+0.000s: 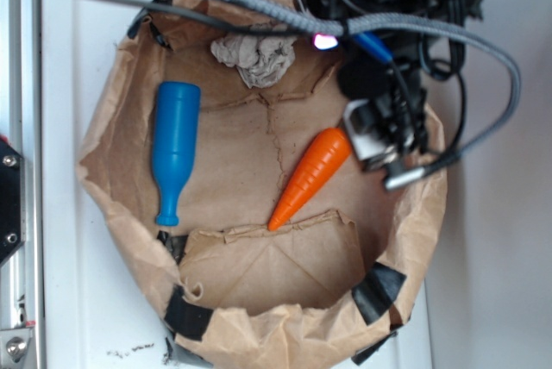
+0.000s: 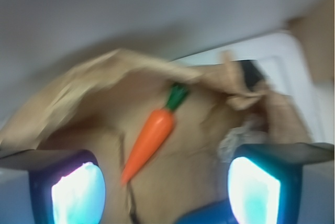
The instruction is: Grab the white paper.
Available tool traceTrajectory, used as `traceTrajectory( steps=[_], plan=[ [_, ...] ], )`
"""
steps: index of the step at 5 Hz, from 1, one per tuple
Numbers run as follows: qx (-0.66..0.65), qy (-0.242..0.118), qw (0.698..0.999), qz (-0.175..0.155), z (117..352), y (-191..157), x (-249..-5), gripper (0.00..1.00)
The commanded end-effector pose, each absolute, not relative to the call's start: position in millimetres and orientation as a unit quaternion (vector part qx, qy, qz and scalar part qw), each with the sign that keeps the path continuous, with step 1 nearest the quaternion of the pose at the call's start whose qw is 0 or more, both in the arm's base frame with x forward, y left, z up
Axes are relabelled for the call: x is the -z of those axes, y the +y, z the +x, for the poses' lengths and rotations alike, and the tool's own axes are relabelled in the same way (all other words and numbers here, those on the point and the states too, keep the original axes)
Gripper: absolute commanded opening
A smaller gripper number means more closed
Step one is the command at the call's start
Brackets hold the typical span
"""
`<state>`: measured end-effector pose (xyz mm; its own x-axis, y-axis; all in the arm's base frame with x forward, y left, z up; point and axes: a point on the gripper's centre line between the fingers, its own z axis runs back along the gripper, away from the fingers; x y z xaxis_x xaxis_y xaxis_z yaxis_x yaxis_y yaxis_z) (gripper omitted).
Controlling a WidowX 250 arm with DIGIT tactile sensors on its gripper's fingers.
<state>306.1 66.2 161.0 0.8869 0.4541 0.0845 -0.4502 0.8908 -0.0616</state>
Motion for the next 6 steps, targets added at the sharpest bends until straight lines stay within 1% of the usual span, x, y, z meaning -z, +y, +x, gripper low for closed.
traceTrajectory(
  steps=[1, 2, 3, 4, 5, 6],
  plan=[
    [-0.338, -0.108, 0.933, 0.065, 316, 57, -161, 1.0],
    [-0.338, -0.108, 0.933, 0.065, 316, 57, -161, 1.0],
    [-0.424, -0.131, 0.894, 0.063, 310, 56, -151, 1.0],
    [-0.457, -0.135, 0.877, 0.065, 309, 49, -146, 1.0],
    [-0.496, -0.108, 0.859, 0.068, 310, 47, -154, 1.0],
    [-0.519, -0.091, 0.847, 0.07, 312, 46, -156, 1.0]
  ],
)
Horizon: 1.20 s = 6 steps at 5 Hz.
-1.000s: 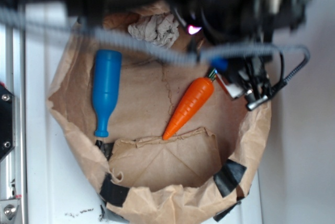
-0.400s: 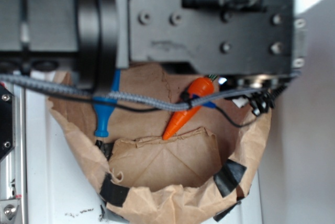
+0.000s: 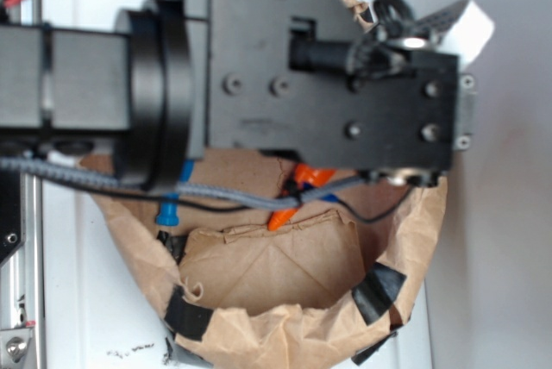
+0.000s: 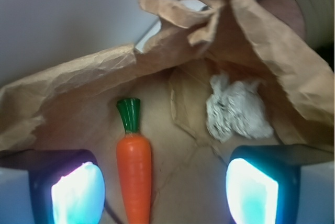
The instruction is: Grab the white paper.
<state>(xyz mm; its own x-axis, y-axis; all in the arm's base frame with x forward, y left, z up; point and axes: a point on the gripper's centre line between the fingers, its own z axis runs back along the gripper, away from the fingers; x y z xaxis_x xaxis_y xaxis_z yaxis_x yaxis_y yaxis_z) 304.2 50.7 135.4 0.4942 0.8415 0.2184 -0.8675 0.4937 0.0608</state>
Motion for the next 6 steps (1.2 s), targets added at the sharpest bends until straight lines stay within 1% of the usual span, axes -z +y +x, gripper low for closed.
traceTrajectory(
  steps=[1, 2, 3, 4, 5, 6],
  plan=[
    [-0.527, -0.1, 0.841, 0.068, 302, 45, -149, 1.0],
    [-0.532, -0.12, 0.836, 0.064, 292, 40, -136, 1.0],
    [-0.58, -0.14, 0.798, 0.084, 243, -11, -180, 1.0],
    [-0.584, -0.142, 0.793, 0.092, 194, -43, -168, 1.0],
    [-0.593, -0.143, 0.785, 0.108, 145, -33, -151, 1.0],
    [-0.593, -0.143, 0.785, 0.108, 145, -33, -151, 1.0]
  ],
)
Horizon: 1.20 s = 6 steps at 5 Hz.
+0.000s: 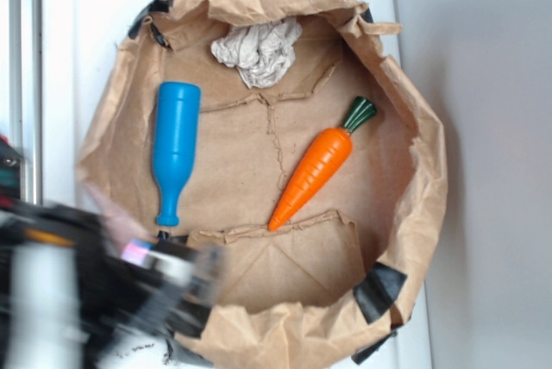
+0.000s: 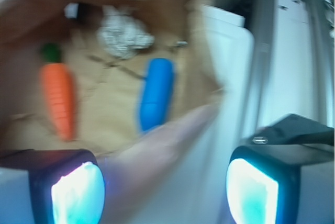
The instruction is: Grab the white paper.
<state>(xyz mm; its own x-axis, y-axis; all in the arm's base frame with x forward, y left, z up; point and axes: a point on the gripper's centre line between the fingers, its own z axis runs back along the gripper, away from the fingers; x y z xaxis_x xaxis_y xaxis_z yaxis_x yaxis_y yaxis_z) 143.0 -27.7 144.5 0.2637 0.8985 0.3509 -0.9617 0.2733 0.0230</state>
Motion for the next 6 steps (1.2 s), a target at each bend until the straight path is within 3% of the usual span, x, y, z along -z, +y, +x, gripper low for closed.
traceTrajectory(
  steps=[1, 3, 4, 6],
  plan=[
    [-0.593, -0.143, 0.785, 0.108, 145, -33, -151, 1.0],
    [-0.593, -0.143, 0.785, 0.108, 145, -33, -151, 1.0],
    [-0.619, -0.13, 0.765, 0.122, 158, -35, -160, 1.0],
    [-0.654, -0.115, 0.74, 0.105, 143, -39, -194, 1.0]
  ],
)
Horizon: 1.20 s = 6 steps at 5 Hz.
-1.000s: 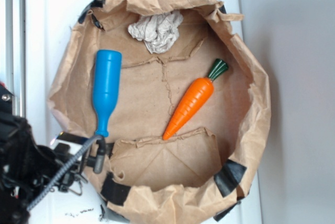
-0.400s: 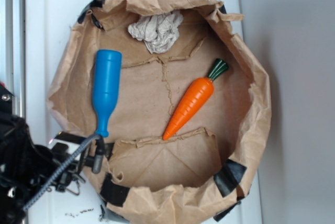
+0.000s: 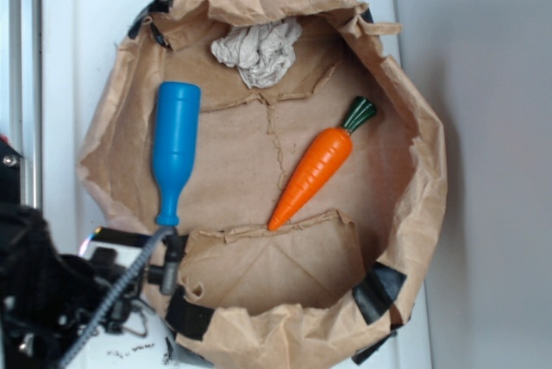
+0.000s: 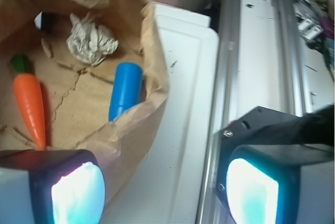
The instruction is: Grab the white paper.
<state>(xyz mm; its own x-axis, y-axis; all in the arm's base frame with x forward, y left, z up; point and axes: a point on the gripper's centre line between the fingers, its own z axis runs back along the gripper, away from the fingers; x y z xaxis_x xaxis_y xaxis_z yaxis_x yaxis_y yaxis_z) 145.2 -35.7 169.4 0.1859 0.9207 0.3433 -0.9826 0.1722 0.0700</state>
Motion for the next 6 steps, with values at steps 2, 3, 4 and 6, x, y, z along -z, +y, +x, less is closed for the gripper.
traceTrajectory(
  steps=[2, 3, 4, 6],
  plan=[
    [-0.693, -0.106, 0.708, 0.083, 138, -17, -204, 1.0],
    [-0.69, -0.113, 0.71, 0.077, 139, -11, -196, 1.0],
    [-0.684, -0.124, 0.715, 0.069, 141, -9, -193, 1.0],
    [-0.7, -0.156, 0.692, 0.084, 170, -9, -180, 1.0]
  ],
)
